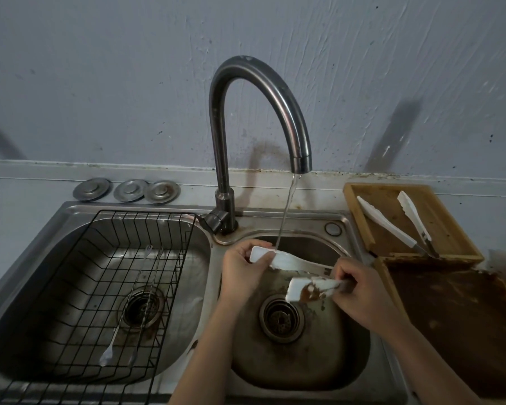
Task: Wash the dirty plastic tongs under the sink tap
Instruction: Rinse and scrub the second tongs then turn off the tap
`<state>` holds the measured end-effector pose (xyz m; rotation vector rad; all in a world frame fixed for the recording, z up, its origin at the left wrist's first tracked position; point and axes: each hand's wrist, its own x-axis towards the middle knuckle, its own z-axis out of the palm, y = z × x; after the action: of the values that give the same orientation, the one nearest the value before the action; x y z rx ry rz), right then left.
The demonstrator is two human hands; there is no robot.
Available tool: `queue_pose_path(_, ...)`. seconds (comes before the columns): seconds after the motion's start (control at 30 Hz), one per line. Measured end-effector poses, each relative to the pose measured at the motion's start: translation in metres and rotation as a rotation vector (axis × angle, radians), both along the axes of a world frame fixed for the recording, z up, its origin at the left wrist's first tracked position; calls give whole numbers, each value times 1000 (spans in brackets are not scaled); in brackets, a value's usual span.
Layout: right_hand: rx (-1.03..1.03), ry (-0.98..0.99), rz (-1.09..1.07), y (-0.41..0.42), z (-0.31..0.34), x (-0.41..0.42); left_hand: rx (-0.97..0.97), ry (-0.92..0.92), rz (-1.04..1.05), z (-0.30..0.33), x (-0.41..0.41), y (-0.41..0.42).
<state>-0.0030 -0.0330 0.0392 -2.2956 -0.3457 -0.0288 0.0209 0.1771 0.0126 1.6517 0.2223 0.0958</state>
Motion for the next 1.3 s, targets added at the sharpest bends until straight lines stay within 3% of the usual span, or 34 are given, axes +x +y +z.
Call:
queue_pose_path(0.1,124,82,-109,4,9,-3,-46,111,-29,-6,1,-6)
queue_pose_path(0.17,225,197,-203,9,16,-5,30,167,-63,-10,0,-12)
queue_pose_path(0.3,485,378,-298,13,19,-5,90,148,-63,-9,1,-17)
queue_pose_path(0.57,690,433,-340,25,23,2,-174,128,60,-1,5,-16)
queue_pose_path(0.7,804,494,-242,39,21,16,-311,121,-80,3,2,-18)
queue_pose_path(0.77,761,521,-173,50,19,22,-410,129,-155,5,0,-17)
queue_pose_path(0.87,463,458,-159,64,12,25,-525,157,-237,9,-4,-18)
queue_pose_path(1.07,24,216,-188,82,1,33,-503,284,-197,-1,-13,-14)
queue_pose_path(1.3,-133,243,-141,85,-3,35,-583,460,-120,-4,-12,-19)
